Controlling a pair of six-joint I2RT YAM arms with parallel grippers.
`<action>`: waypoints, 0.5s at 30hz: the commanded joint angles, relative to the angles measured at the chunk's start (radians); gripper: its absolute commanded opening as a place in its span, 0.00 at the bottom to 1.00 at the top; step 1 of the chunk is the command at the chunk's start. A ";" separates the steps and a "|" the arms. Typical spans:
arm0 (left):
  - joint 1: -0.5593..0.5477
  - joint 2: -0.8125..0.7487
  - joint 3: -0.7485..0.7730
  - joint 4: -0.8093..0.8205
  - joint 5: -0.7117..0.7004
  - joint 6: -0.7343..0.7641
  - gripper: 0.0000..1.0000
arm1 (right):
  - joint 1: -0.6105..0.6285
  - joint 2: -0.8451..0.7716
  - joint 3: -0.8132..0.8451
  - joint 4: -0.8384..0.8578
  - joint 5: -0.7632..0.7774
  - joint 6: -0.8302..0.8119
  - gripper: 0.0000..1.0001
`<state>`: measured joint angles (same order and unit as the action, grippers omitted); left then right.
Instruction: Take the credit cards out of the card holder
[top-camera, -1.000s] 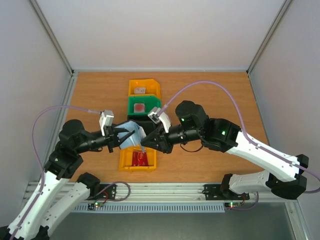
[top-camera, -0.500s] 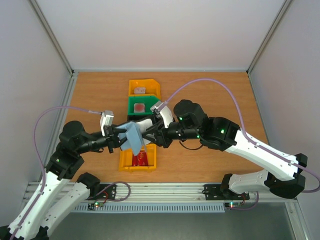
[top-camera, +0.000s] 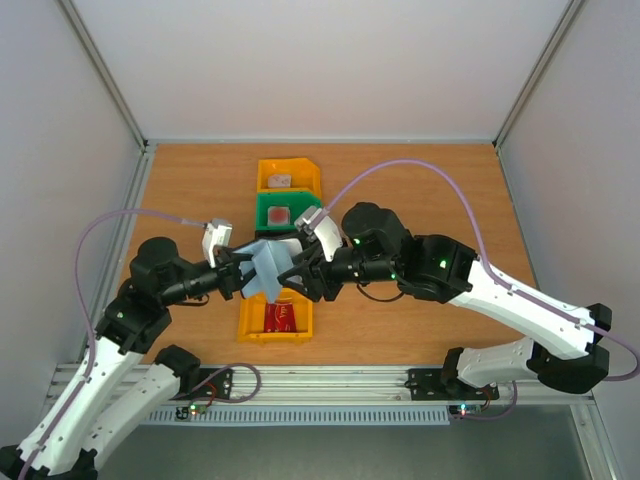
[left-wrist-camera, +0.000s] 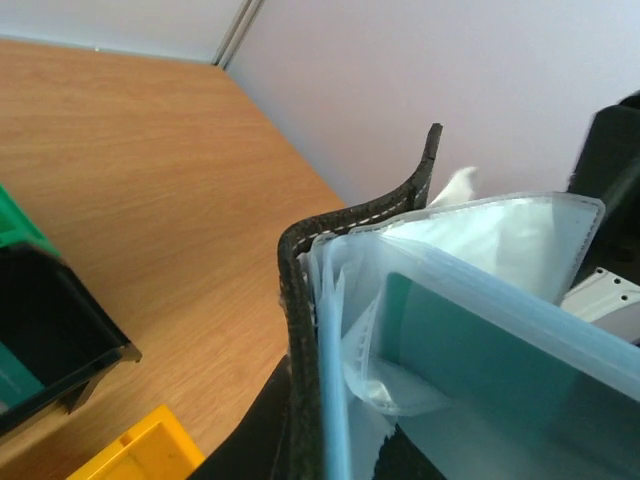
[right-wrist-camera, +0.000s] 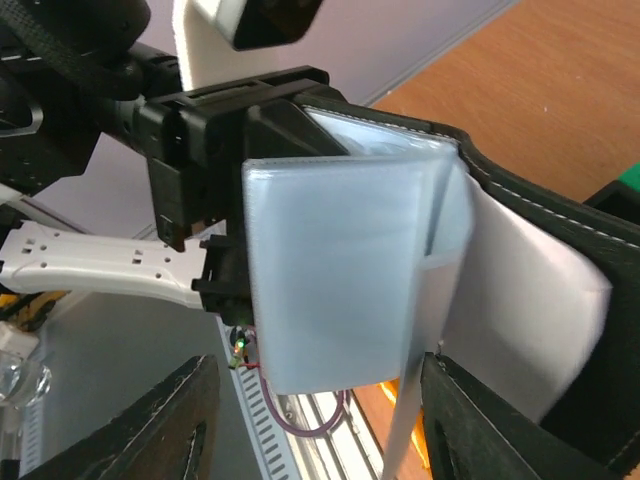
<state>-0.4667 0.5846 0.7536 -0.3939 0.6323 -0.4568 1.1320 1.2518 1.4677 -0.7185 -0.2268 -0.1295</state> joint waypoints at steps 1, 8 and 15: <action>-0.004 0.003 0.027 0.009 -0.020 0.011 0.00 | 0.036 0.031 0.037 -0.007 0.079 -0.034 0.57; -0.004 0.004 0.027 0.024 -0.005 0.006 0.00 | 0.049 0.110 0.068 -0.006 0.167 -0.028 0.60; -0.006 0.008 0.020 0.048 0.010 -0.004 0.00 | 0.049 0.123 0.046 0.030 0.209 -0.008 0.65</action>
<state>-0.4667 0.5903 0.7536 -0.4152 0.6205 -0.4572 1.1736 1.3758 1.5047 -0.7288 -0.0494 -0.1432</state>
